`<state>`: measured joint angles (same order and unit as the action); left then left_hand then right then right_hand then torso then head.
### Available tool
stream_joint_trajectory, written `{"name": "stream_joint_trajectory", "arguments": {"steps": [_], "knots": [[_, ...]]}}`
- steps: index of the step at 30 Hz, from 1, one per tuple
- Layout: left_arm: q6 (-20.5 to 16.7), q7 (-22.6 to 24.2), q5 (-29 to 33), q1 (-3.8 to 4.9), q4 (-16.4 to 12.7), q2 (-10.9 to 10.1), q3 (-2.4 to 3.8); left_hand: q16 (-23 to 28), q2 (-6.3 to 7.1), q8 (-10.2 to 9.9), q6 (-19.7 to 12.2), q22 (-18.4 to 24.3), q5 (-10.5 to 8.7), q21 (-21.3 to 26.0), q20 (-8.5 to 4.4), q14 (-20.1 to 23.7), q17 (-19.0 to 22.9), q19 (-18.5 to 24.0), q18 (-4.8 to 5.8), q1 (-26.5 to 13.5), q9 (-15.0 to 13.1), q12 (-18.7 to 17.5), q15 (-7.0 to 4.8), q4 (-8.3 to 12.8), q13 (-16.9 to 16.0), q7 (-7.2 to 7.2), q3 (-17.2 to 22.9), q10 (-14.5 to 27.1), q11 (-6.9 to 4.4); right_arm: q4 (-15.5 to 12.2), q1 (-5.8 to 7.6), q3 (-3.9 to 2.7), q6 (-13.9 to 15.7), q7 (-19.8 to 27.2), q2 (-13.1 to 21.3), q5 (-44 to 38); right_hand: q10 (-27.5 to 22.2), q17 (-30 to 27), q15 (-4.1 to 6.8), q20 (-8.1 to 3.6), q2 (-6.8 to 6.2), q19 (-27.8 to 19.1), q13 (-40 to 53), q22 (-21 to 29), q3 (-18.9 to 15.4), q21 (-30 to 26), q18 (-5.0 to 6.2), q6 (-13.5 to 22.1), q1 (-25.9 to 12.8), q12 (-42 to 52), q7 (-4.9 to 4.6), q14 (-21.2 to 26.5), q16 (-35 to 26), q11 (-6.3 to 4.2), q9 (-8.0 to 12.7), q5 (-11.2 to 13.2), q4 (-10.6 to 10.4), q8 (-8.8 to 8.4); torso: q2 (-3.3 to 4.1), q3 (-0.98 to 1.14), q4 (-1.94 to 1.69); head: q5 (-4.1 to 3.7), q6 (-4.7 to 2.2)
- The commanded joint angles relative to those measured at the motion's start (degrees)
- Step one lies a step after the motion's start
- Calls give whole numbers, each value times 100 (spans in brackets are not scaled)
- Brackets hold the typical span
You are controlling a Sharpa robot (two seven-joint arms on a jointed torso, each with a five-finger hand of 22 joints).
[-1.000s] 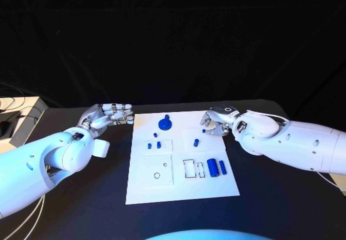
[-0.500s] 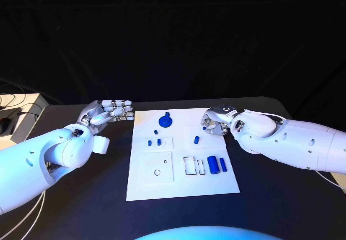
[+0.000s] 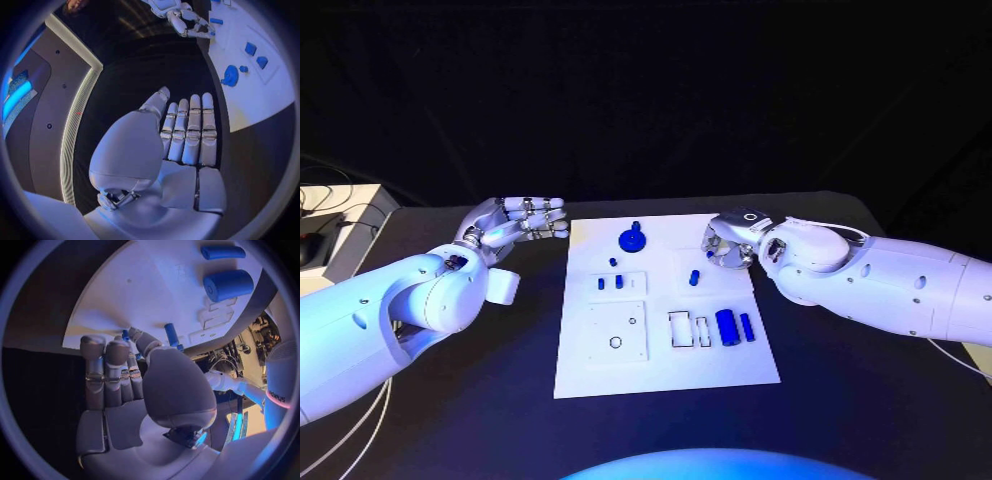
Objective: Assemble the parts on the task board
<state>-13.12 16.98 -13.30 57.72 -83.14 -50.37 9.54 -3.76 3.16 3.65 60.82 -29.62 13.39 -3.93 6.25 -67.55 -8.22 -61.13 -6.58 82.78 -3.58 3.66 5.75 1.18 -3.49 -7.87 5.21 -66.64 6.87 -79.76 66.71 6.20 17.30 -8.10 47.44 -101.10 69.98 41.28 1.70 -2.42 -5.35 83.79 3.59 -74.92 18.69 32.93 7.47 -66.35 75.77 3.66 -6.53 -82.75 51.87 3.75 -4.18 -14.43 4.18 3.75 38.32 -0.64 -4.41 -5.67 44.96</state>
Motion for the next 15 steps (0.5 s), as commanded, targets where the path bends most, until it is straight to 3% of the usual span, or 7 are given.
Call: {"name": "stream_joint_trajectory", "arguments": {"steps": [1,15], "knots": [[16,39,-14,-2,-16,-5,6,-24,-4,0,15,4,-17,-28,13,30,-8,-2,92,38,0,-5,-7,22,4,-35,-9,26,-2,-3,-19,8,-149,17,-31,-12,51,-13,14,-9,94,308,-7,-450,78,37,54,-67,12,-20,4,43,22,-12,-11,48,0,-13,3,-1,1,5,15],[5,28,-31,-2,-36,-22,7,-26,-6,-1,15,16,-16,-32,12,35,-9,1,94,36,1,-5,-7,28,4,-41,2,34,1,47,-27,16,-320,-51,-109,-62,120,-67,34,-31,259,303,-8,-482,230,235,18,-225,5,-24,43,59,108,-39,-52,87,72,-6,-2,-1,-3,1,50]]}}
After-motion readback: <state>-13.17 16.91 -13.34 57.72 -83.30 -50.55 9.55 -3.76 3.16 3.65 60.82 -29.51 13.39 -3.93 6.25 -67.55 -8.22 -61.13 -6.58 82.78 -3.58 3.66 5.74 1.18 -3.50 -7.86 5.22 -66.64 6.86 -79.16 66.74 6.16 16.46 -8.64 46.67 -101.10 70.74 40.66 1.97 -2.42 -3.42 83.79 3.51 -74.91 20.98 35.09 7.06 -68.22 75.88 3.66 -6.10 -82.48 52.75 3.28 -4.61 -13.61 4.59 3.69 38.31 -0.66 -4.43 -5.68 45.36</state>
